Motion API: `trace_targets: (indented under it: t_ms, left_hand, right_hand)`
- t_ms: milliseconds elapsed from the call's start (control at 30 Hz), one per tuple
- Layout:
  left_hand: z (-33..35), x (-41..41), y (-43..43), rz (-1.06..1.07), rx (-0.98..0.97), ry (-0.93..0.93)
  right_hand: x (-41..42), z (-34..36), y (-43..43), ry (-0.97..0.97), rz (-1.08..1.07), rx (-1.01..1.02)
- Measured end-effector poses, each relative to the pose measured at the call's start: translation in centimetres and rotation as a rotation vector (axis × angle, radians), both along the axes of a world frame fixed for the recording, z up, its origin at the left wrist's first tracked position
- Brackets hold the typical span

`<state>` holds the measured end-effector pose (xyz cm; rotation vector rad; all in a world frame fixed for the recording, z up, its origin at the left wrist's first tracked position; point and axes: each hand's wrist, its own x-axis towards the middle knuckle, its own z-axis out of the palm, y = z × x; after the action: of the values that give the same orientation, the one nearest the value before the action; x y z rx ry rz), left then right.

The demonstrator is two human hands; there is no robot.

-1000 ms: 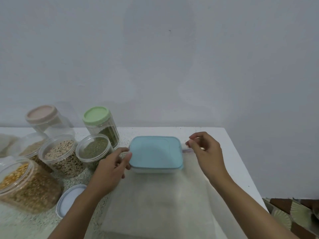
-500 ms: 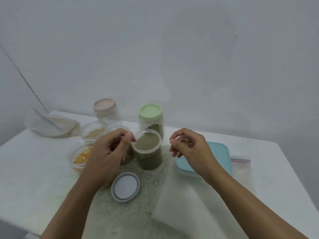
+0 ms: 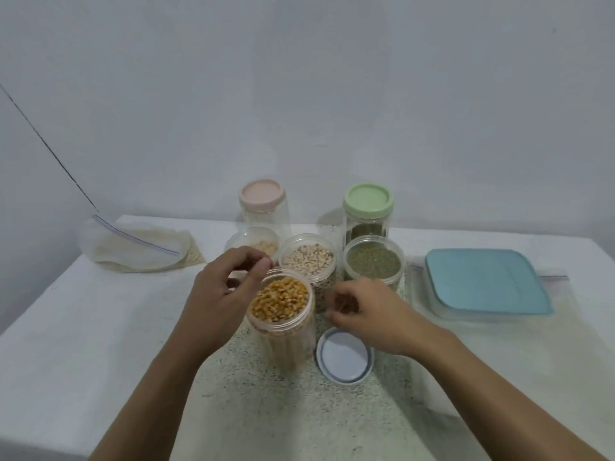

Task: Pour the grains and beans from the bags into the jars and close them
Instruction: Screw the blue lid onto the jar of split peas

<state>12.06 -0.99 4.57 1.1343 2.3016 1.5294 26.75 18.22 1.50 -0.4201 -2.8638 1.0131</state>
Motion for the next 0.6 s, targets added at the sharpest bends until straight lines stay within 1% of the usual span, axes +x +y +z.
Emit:
trace_targets:
  t_ms: [67,133,200,233,300,400,467,600]
  left_hand:
    - [-0.9,-0.7,-0.2,-0.025,0.022,-0.024]
    - [-1.8,-1.3,-0.4,-0.068,-0.002,-0.029]
    - [-2.6,-1.5,-0.5,-0.128,-0.033,-0.108]
    - [-2.9,-1.6,-0.5,-0.161,-0.027,-0.173]
    - [-3.3,-1.9,-0.6,-0.220,0.003,-0.270]
    - [-3.6,-2.3,-0.7,-0.269,0.041,-0.357]
    - [-3.7,-2.3,-0.6,-0.284,0.056,-0.405]
    - [-4.0,-2.8,-0.5,-0.315,0.067,-0.431]
  right_hand:
    - [-0.6,-0.9,-0.8,-0.160,0.034,0.124]
    - [-1.1,-2.0,-1.7,-0.331,0.041,0.235]
    - [-1.2,-3.0,-2.4,-0.454,0.049,0.334]
    - [-1.3,-3.5,-2.7,-0.484,0.051,0.379]
    - [-1.4,-4.2,-3.1,-0.485,0.037,0.426]
    - [-1.5,-4.1,-3.3,-0.455,0.004,0.462]
    - [-1.6,-3.5,-3.3,-0.393,-0.005,0.469]
    - [-2.0,-0.5,-3.0,-0.218,-0.120,0.326]
